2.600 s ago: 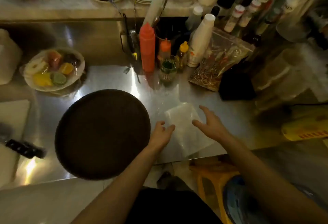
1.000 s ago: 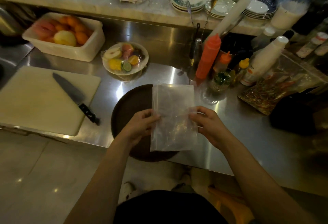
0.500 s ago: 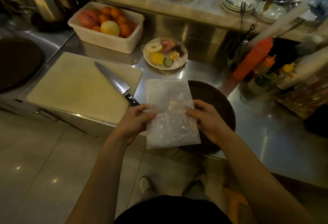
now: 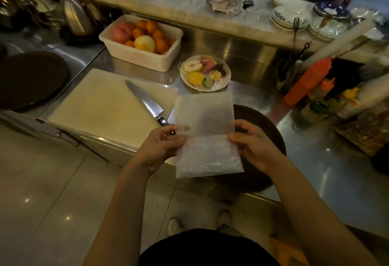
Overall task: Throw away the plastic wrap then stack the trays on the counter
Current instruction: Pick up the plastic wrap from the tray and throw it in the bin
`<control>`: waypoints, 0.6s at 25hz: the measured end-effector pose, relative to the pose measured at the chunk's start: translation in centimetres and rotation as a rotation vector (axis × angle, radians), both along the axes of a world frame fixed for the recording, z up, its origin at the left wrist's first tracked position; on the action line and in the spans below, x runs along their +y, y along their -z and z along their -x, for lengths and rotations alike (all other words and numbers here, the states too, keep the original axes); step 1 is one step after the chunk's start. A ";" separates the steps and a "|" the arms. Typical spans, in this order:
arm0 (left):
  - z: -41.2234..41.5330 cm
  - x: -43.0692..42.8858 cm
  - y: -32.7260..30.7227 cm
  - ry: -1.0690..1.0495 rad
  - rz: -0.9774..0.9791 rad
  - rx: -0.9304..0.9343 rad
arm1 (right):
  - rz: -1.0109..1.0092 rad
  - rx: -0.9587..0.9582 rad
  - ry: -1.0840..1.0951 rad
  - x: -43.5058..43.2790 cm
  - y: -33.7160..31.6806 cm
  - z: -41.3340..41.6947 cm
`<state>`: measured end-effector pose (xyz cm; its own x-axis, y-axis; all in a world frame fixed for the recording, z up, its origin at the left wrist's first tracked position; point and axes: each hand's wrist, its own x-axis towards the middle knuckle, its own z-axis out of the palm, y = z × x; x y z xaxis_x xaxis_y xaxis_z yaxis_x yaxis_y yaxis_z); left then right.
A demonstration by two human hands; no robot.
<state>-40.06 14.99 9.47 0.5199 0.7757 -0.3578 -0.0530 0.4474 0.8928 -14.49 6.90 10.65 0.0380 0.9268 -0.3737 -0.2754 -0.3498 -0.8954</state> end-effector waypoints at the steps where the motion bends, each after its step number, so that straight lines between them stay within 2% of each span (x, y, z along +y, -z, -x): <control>1: -0.5 0.0 -0.4 0.002 -0.015 -0.007 | -0.015 0.028 -0.004 0.0 -0.1 -0.8; 4: -2.2 -0.1 -1.1 0.003 -0.045 -0.015 | -0.044 0.092 -0.003 -0.1 -0.4 -3.2; 9: -5.3 -0.5 -2.6 0.007 -0.113 0.007 | -0.076 0.003 0.000 -0.3 -1.4 -6.3; 12: -6.6 -0.4 -3.0 -0.099 -0.056 0.013 | -0.102 -0.051 0.025 -0.1 -2.1 -6.5; 15: -7.3 -0.4 -3.4 -0.151 0.049 -0.041 | -0.170 -0.213 0.082 0.1 -3.0 -6.3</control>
